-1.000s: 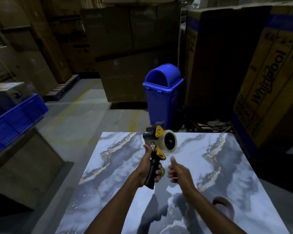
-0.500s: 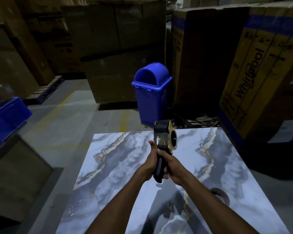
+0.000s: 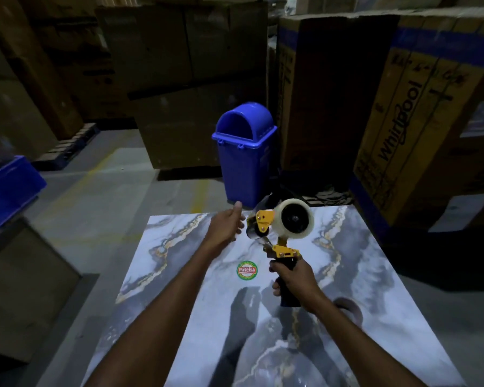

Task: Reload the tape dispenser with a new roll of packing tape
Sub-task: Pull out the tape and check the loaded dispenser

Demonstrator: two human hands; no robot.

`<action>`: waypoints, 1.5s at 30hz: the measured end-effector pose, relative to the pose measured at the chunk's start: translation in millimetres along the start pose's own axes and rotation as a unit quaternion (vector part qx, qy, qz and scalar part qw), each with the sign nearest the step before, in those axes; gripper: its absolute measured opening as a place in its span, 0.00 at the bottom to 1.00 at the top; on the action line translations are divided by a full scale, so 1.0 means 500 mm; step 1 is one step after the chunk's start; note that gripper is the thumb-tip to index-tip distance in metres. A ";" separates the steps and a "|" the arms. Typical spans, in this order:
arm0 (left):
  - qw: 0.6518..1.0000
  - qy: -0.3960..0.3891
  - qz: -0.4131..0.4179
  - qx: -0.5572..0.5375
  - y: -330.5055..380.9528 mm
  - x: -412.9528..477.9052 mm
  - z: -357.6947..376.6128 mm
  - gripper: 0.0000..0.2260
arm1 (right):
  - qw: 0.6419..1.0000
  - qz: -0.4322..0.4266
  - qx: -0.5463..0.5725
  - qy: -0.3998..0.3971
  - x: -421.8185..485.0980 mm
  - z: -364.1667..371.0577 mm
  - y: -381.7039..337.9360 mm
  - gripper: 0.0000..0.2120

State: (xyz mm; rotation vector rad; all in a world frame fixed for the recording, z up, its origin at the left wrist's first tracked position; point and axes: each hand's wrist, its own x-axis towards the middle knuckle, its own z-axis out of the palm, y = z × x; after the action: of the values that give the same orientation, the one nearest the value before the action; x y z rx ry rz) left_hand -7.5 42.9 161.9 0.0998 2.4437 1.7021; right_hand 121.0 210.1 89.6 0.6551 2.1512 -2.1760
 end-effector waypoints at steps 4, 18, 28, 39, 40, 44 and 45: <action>0.999 -0.040 -0.036 -0.009 0.030 -0.018 0.027 0.32 | 0.988 -0.077 -0.128 0.028 -0.041 -0.061 0.010 0.14; 0.991 -0.030 -0.093 0.096 0.047 -0.107 0.111 0.12 | 0.907 -0.180 -0.372 0.079 -0.120 -0.209 0.062 0.27; 0.990 0.028 -0.076 0.116 0.068 -0.127 0.114 0.05 | 0.911 -0.185 -0.364 0.060 -0.155 -0.243 0.044 0.27; 0.987 0.046 -0.008 0.157 0.037 -0.156 0.131 0.07 | 0.911 -0.135 -0.390 -0.008 -0.204 -0.269 0.021 0.32; 0.988 0.037 -0.009 0.150 0.034 -0.163 0.134 0.06 | 0.900 -0.156 -0.407 0.003 -0.213 -0.273 0.023 0.32; 0.994 0.026 -0.013 0.101 0.012 -0.195 0.133 0.06 | 0.885 -0.208 -0.413 0.053 -0.245 -0.285 0.046 0.37; 0.996 0.030 -0.014 0.085 0.001 -0.200 0.132 0.06 | 0.896 -0.200 -0.392 0.056 -0.250 -0.285 0.055 0.39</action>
State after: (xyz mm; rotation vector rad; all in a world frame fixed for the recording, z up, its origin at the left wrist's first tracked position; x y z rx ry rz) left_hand 102.3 89.6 149.6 0.0337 2.6176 1.5040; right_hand 283.6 310.3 105.6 0.2906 3.1048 -1.1459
